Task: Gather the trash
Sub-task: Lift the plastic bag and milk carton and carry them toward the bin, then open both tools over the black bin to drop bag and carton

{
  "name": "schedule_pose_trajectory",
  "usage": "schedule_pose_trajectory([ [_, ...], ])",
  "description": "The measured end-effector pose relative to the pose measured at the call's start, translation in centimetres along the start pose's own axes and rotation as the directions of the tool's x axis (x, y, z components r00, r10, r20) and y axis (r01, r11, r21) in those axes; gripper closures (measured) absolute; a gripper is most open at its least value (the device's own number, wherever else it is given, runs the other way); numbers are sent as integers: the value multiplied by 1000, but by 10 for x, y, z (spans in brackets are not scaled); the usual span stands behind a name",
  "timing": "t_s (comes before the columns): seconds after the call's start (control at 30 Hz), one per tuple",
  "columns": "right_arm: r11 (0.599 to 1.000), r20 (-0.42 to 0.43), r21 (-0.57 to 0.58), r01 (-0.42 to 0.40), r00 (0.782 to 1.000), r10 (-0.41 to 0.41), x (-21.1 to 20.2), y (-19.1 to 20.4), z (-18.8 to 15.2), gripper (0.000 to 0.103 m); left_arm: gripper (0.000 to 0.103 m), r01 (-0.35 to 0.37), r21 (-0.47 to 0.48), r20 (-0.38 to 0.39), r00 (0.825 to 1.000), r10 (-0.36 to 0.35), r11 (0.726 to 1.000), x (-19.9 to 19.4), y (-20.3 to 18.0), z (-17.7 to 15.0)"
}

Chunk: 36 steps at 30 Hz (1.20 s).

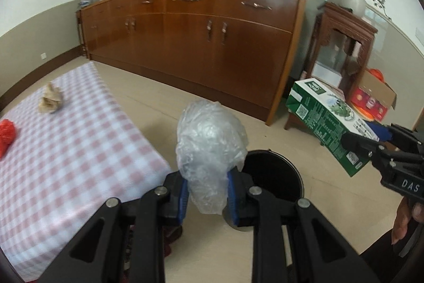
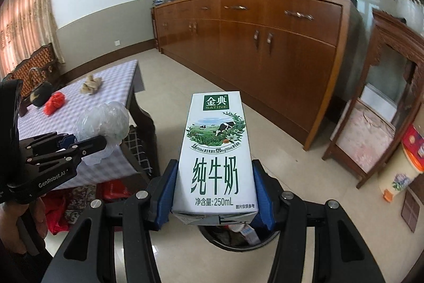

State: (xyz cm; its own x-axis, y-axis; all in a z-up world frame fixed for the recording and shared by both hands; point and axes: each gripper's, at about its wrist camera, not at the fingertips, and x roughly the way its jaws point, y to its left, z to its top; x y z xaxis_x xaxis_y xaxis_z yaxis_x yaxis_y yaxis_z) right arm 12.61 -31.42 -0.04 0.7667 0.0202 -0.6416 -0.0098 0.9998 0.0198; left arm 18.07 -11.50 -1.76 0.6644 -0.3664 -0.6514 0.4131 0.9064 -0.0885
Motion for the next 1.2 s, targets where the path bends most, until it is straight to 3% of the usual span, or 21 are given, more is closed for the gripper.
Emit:
schedule_pose_trajectory([
  [0.37, 998, -55, 22, 58, 997, -56, 18, -49, -27, 47, 77, 99, 66, -69, 993, -94, 993, 45, -52, -5],
  [0.63, 999, -96, 10, 47, 994, -46, 35, -66, -40, 47, 77, 138, 88, -112, 985, -128, 987, 65, -69, -13],
  [1.0, 996, -212, -86, -24, 977, 5, 86, -85, -64, 47, 77, 191, 122, -242, 957, -157, 974, 122, -85, -32],
  [1.2, 985, -279, -148, -92, 959, 48, 126, -94, -75, 47, 77, 230, 96, -322, 928, -188, 969, 157, -86, -39],
])
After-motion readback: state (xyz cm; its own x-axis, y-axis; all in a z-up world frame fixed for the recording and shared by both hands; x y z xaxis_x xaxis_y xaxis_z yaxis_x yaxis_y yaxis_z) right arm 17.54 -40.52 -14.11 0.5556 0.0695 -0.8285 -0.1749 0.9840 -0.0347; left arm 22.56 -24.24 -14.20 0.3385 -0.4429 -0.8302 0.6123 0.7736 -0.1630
